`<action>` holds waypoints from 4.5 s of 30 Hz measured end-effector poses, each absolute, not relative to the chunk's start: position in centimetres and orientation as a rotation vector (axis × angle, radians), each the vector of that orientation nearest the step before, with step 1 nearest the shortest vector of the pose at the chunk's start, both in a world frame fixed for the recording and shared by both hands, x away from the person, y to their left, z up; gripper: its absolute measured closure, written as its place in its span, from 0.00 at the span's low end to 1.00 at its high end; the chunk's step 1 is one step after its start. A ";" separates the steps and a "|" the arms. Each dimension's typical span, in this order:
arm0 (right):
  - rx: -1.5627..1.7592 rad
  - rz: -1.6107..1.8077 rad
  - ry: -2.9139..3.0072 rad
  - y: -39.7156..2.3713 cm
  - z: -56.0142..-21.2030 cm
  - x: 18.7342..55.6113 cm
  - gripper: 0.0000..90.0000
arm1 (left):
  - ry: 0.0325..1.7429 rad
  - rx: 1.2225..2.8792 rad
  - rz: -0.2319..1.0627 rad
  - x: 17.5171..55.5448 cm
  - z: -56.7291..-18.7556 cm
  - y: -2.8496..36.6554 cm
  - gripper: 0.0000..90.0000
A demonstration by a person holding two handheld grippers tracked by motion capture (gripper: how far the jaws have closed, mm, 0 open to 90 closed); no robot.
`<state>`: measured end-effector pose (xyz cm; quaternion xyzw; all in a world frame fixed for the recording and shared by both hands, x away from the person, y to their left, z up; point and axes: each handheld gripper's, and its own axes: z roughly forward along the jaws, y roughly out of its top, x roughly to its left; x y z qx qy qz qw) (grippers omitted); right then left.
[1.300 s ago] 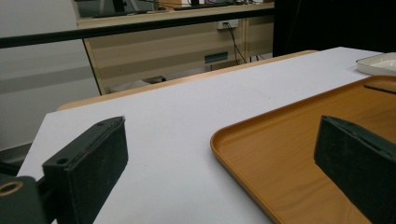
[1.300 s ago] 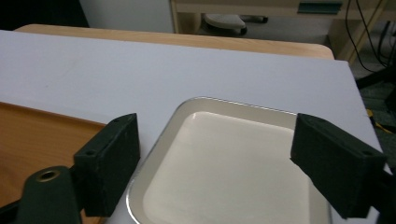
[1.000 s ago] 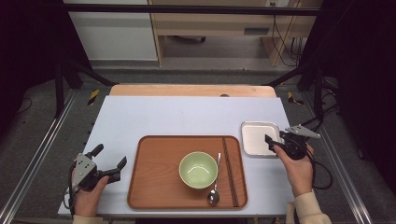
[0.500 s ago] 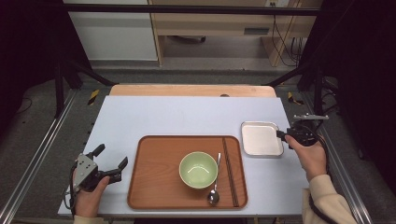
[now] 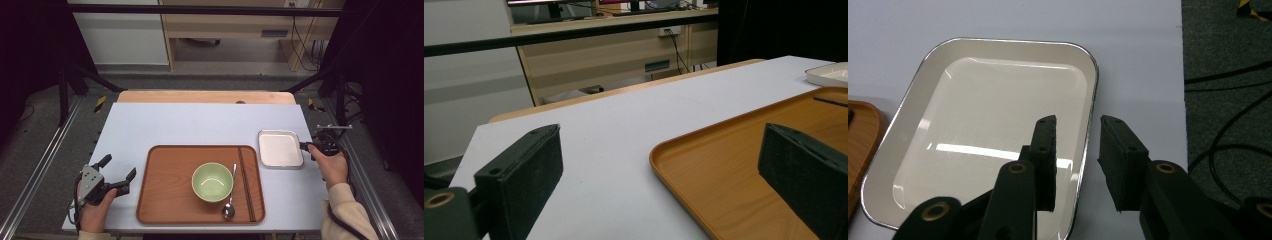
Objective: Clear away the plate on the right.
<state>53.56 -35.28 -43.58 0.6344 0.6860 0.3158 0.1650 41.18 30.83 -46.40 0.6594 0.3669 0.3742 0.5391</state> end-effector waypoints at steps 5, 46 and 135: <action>1.851 0.889 1.964 -35.5 -44.3 53.9 0.81 | 0.877 1.565 0.890 41.2 -46.4 31.0 0.04; 1.946 0.894 1.969 -35.5 -46.6 54.5 0.94 | 0.876 1.558 0.879 41.3 -46.5 31.0 0.04; 1.392 1.524 1.892 -12.9 -36.2 52.7 0.99 | 0.821 1.573 0.780 44.4 -36.6 20.4 0.11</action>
